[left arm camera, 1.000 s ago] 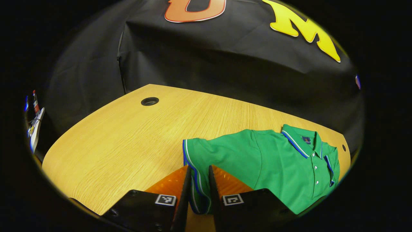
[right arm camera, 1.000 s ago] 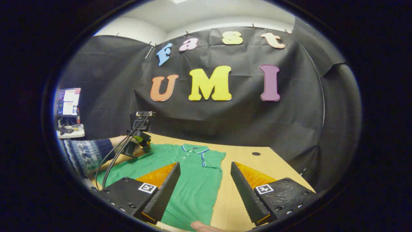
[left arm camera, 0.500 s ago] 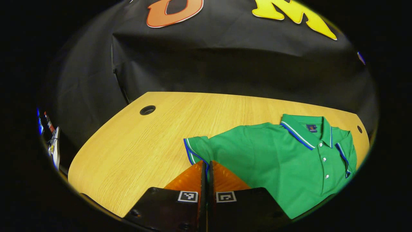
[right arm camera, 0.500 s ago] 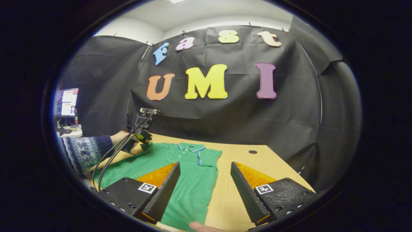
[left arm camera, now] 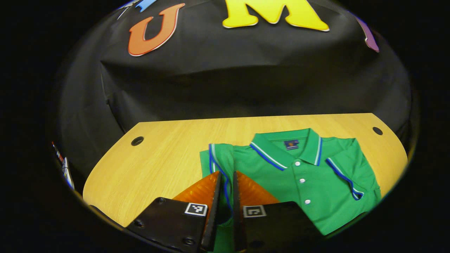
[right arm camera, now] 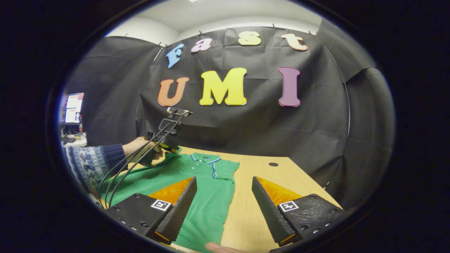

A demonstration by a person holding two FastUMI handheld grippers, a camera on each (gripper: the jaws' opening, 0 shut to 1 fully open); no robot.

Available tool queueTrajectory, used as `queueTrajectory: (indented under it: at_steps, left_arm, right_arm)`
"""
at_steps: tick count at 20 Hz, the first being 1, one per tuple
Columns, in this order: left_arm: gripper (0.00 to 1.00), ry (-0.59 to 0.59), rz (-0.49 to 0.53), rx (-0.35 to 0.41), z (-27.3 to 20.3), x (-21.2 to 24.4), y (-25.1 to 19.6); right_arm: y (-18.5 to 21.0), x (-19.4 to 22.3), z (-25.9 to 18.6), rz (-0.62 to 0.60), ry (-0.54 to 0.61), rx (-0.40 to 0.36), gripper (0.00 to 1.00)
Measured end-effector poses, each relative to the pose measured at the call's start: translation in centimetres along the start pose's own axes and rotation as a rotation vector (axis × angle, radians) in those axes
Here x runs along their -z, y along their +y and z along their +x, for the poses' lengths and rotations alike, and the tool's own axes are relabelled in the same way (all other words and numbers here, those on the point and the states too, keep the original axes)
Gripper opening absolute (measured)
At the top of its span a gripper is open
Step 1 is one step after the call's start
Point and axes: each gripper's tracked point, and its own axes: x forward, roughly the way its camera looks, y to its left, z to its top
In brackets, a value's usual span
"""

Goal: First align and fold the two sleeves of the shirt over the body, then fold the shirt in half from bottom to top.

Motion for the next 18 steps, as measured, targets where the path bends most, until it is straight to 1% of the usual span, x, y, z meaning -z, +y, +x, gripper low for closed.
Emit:
queueTrajectory:
  at_steps: [1, 2, 4, 7, 9, 12, 14, 16, 18]
  left_arm:
    - [0.5, -0.001, -0.009, 0.037, -0.4, -0.1, -1.4]
    - [0.75, -0.001, -0.019, 0.04, -0.8, -0.2, -1.9]
    - [1.0, -0.007, -0.034, 0.014, -1.8, -0.5, -1.3]
    - [1.0, -0.036, -0.043, 0.012, -4.2, -0.5, -0.8]
    - [1.0, -0.054, -0.064, 0.031, -6.6, -0.3, -0.2]
    - [1.0, -0.124, -0.095, 0.057, -11.6, -0.1, 1.2]
    - [1.0, -0.19, -0.096, 0.047, -15.4, 0.3, 2.9]
    - [1.0, -0.237, -0.094, 0.032, -19.1, 1.7, 4.3]
    - [1.0, -0.274, -0.099, 0.028, -22.8, 4.1, 5.4]
  right_arm:
    - [-0.1, -0.1, -0.1, 0.003, -0.002, 0.004, 0.96]
    - [-0.3, -0.2, -0.1, 0.003, -0.004, 0.007, 0.96]
    - [-0.4, -0.5, -0.4, 0.003, -0.013, 0.016, 0.96]
    - [-0.1, -0.7, -0.8, 0.018, -0.011, 0.022, 0.95]
    - [0.0, -1.1, -1.2, 0.037, -0.009, 0.031, 0.95]
    - [0.7, -1.5, -2.1, 0.05, -0.009, 0.039, 0.95]
    - [0.8, -1.4, -3.0, 0.025, -0.013, 0.055, 0.95]
    - [1.0, -0.4, -4.0, -0.009, -0.005, 0.067, 0.95]
    - [1.6, 0.6, -5.2, 0.002, 0.01, 0.067, 0.95]
